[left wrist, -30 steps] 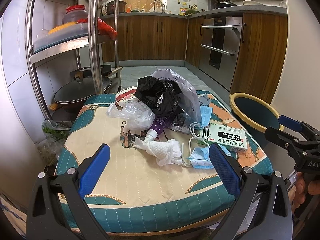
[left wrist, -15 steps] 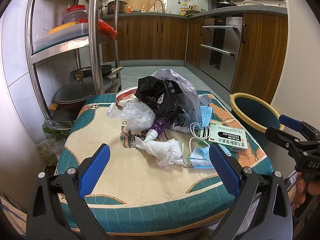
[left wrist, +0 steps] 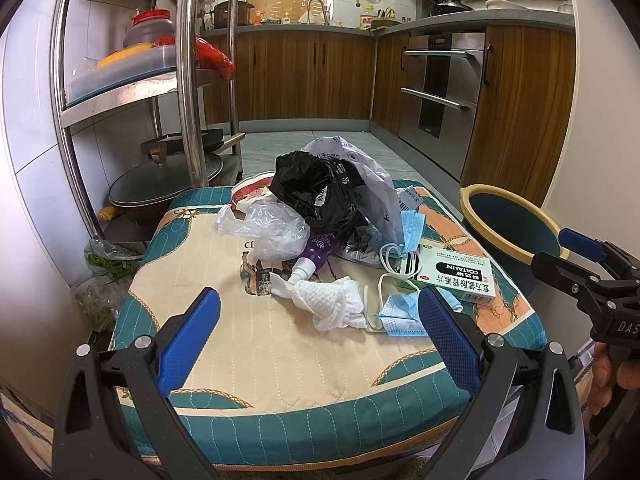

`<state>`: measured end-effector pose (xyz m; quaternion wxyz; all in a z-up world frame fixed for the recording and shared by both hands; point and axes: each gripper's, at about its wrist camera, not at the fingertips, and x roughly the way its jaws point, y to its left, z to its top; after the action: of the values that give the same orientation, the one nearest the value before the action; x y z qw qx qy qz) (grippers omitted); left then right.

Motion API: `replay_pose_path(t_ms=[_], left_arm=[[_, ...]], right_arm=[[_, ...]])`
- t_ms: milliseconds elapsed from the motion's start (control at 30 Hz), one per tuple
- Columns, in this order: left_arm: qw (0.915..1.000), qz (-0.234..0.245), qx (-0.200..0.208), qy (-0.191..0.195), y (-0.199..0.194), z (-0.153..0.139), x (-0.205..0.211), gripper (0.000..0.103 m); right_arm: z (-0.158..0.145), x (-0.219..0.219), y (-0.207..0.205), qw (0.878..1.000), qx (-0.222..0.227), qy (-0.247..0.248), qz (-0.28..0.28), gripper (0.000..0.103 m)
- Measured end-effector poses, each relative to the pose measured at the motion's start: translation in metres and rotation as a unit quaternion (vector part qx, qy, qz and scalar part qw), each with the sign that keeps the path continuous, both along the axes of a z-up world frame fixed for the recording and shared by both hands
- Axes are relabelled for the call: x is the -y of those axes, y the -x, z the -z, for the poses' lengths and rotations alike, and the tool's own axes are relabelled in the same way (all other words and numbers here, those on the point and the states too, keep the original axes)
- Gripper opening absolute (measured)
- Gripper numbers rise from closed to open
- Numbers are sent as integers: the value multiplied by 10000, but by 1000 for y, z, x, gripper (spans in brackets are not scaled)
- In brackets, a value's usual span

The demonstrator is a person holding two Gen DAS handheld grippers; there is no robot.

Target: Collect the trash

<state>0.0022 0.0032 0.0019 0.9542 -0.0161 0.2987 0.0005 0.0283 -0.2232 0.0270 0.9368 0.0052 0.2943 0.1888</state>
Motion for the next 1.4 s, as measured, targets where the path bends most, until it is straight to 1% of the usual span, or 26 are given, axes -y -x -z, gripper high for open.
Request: replay_pose_path(t_ms=[200, 500, 733, 800, 867, 933, 1000, 1067, 1100, 1200, 1233, 1300, 1333, 1367, 1400], left_arm=[[10000, 2, -43, -25, 0, 0, 0, 98], [9996, -3, -293, -37, -9, 9, 0, 98], [9988, -47, -469, 103, -34, 21, 1, 97], [9983, -12, -568, 160, -43, 27, 2, 95], [9975, 22, -698, 129, -52, 33, 4, 90], [9965, -2, -823, 123, -61, 40, 4, 88], [9957, -31, -906, 177, -67, 46, 3, 83], [9950, -59, -972, 199, -72, 51, 0, 74], [9948, -63, -993, 204, -74, 52, 0, 72], [9934, -15, -1110, 286, -80, 58, -3, 61], [9926, 24, -1171, 315, -82, 61, -4, 54], [9914, 69, -1258, 365, -84, 65, -5, 46], [9910, 85, -1280, 381, -84, 65, -5, 38], [9908, 105, -1289, 390, -84, 65, -5, 32], [9910, 118, -1276, 396, -83, 64, -6, 29]], right_arm=[[1, 0, 0, 10000, -5, 9, -3, 98], [2, 6, -4, 9999, -131, 18, 46, 98], [11, 7, -11, 9991, -392, 22, 178, 98], [14, 9, -15, 9985, -493, 8, 247, 98], [20, 13, -19, 9974, -635, -6, 347, 98], [24, 16, -23, 9962, -766, -38, 424, 98], [29, 19, -29, 9949, -874, -70, 496, 98], [33, 21, -32, 9942, -925, -63, 543, 98], [35, 21, -36, 9940, -947, -30, 555, 98], [41, 19, -46, 9933, -1022, 149, 524, 97], [42, 18, -49, 9930, -1058, 172, 505, 97], [45, 16, -54, 9924, -1124, 203, 467, 97], [46, 15, -56, 9922, -1151, 198, 439, 97], [46, 15, -56, 9922, -1161, 175, 424, 97], [46, 16, -57, 9922, -1166, 152, 409, 97]])
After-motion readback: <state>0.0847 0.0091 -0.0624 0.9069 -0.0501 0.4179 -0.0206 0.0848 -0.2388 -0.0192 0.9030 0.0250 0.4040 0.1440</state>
